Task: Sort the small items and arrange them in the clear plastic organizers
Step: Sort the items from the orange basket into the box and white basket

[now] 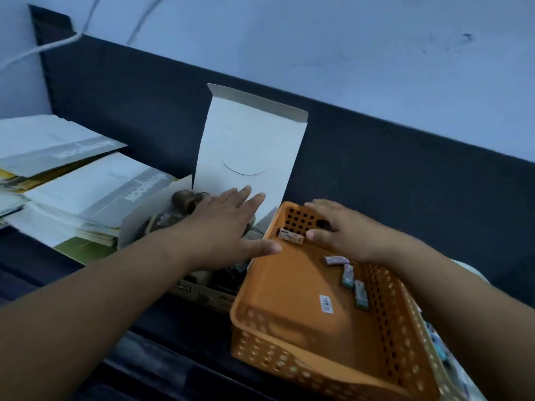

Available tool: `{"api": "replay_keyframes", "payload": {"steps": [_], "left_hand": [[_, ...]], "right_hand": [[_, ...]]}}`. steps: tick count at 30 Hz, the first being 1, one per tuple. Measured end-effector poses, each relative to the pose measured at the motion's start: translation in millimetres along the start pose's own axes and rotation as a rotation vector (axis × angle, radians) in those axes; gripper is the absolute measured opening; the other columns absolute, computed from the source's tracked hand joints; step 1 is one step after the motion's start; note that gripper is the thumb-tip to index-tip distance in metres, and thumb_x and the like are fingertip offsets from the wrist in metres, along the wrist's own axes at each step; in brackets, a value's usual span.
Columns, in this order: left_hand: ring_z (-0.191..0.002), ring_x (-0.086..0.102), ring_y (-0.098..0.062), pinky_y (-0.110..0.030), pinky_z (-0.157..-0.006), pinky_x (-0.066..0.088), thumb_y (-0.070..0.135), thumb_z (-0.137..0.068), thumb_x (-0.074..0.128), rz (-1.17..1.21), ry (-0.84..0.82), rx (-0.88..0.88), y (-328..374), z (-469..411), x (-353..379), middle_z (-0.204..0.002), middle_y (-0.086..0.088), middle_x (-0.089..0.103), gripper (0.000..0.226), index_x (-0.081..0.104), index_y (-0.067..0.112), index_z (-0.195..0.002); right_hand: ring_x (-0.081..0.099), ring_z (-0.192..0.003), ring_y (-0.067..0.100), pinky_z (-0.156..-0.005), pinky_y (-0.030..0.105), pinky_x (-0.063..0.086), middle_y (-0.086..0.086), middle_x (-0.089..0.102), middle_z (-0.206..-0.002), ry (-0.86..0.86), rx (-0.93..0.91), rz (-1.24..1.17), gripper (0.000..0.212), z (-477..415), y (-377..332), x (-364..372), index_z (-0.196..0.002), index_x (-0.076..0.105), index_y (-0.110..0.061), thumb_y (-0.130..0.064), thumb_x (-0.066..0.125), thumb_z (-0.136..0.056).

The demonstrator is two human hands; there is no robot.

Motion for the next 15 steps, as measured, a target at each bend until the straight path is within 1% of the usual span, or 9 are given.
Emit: {"api": "replay_keyframes", "payload": {"steps": [2,4,7,8,9,11,15], "left_hand": [[-0.147,-0.008,-0.016,-0.044,-0.119,0.0,0.082,-0.076,0.026,0.007,-0.032,0.04,15.0,-9.2,2.1,-0.16,0.001,-0.013,0.098,-0.009,0.03,-0.151],[-0.147,-0.006,-0.017,-0.043,-0.117,0.0,0.078,-0.081,0.029,0.018,-0.054,0.067,27.0,-17.8,6.4,-0.161,0.0,-0.009,0.094,-0.008,0.03,-0.152],[-0.148,-0.006,-0.019,-0.043,-0.117,0.0,0.078,-0.082,0.028,0.007,-0.092,0.089,40.0,-28.3,16.7,-0.161,0.0,-0.009,0.094,-0.006,0.026,-0.153],[-0.148,-0.005,-0.019,-0.044,-0.117,0.0,0.078,-0.082,0.027,0.0,-0.101,0.093,42.0,-30.3,20.5,-0.161,0.0,-0.009,0.094,-0.006,0.025,-0.153],[-0.148,-0.006,-0.019,-0.044,-0.117,0.0,0.078,-0.082,0.027,-0.001,-0.111,0.093,42.9,-31.5,23.8,-0.161,0.0,-0.01,0.095,-0.006,0.025,-0.153],[-0.147,-0.007,-0.019,-0.045,-0.117,-0.001,0.079,-0.082,0.027,0.003,-0.127,0.087,43.1,-33.0,27.7,-0.161,0.0,-0.012,0.095,-0.006,0.025,-0.153],[-0.147,-0.007,-0.018,-0.044,-0.117,-0.001,0.077,-0.083,0.028,-0.005,-0.12,0.087,42.4,-31.6,28.2,-0.161,0.0,-0.009,0.093,-0.003,0.024,-0.153]], "right_hand": [[0.039,-0.133,0.015,-0.107,0.027,0.034,-0.005,0.036,-0.15,-0.009,0.072,0.047,0.059,11.5,19.5,-3.0,-0.148,0.035,-0.027,-0.036,0.058,-0.094],[0.048,-0.125,0.016,-0.099,0.025,0.039,-0.006,0.048,-0.14,-0.055,0.139,0.116,0.055,20.0,32.0,-2.2,-0.142,0.044,-0.026,-0.031,0.063,-0.091],[0.055,-0.106,0.016,-0.089,0.031,0.046,-0.006,0.06,-0.121,-0.169,0.208,0.21,0.047,21.1,45.5,11.3,-0.13,0.053,-0.029,-0.03,0.068,-0.085],[0.055,-0.105,0.017,-0.088,0.033,0.046,-0.005,0.06,-0.115,-0.217,0.229,0.229,0.047,19.2,47.7,17.8,-0.127,0.054,-0.029,-0.031,0.069,-0.083],[0.055,-0.106,0.018,-0.09,0.034,0.047,-0.005,0.059,-0.114,-0.265,0.255,0.251,0.049,16.3,49.1,24.2,-0.127,0.054,-0.029,-0.032,0.071,-0.082],[0.055,-0.109,0.02,-0.092,0.037,0.048,-0.002,0.058,-0.12,-0.342,0.314,0.287,0.058,9.2,49.8,34.4,-0.133,0.05,-0.028,-0.033,0.074,-0.08],[0.055,-0.115,0.023,-0.095,0.037,0.049,0.002,0.056,-0.13,-0.446,0.378,0.335,0.068,-6.0,48.9,41.2,-0.139,0.046,-0.024,-0.035,0.075,-0.079]]}}
Point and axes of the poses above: each hand's wrist, its own z-axis away from the middle knuckle, its own x-axis out of the palm, y = z × x, the point moved 1 cm from there along -z, towards the middle knuckle
